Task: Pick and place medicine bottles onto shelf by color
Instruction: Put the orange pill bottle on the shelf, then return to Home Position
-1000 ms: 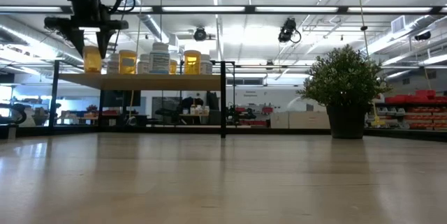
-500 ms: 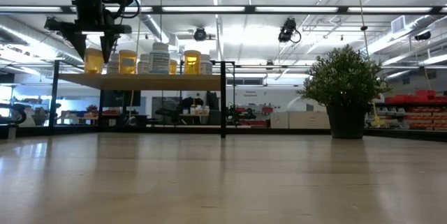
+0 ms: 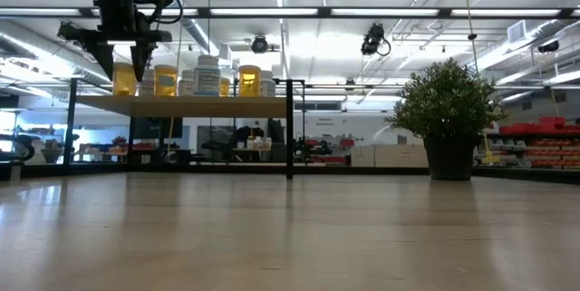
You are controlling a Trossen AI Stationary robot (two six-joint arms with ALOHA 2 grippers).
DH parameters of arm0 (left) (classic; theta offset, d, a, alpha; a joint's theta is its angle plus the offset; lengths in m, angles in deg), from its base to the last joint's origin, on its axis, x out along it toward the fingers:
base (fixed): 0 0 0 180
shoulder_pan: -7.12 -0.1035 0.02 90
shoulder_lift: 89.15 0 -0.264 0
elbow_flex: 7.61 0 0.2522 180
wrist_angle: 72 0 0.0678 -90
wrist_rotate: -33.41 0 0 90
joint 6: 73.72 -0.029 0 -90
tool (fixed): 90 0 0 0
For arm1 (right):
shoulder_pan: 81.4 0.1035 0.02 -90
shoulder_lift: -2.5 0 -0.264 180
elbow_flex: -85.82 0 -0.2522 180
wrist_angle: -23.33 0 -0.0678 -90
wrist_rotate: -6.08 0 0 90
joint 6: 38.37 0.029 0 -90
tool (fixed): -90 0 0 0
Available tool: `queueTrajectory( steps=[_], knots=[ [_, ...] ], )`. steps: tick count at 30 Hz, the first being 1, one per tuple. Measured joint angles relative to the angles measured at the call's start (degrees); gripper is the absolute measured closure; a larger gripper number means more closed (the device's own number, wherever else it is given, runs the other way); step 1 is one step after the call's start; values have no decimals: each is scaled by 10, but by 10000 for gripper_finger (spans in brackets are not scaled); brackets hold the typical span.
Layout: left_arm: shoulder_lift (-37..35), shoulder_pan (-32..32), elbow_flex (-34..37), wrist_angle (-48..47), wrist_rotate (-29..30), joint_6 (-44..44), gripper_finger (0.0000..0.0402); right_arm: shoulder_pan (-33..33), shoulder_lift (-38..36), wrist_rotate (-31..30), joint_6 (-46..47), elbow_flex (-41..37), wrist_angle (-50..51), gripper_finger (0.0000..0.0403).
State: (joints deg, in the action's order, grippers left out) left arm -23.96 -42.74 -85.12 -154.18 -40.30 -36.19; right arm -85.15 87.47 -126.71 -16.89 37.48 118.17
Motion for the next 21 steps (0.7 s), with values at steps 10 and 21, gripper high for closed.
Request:
queueTrajectory(
  steps=[10,21],
  knots=[
    [-59,19,0,-4,-1,-6,126,0,0,1,6,0,0,61],
    [-171,118,-11,18,-47,58,123,0,0,16,42,0,0,61]
  ],
)
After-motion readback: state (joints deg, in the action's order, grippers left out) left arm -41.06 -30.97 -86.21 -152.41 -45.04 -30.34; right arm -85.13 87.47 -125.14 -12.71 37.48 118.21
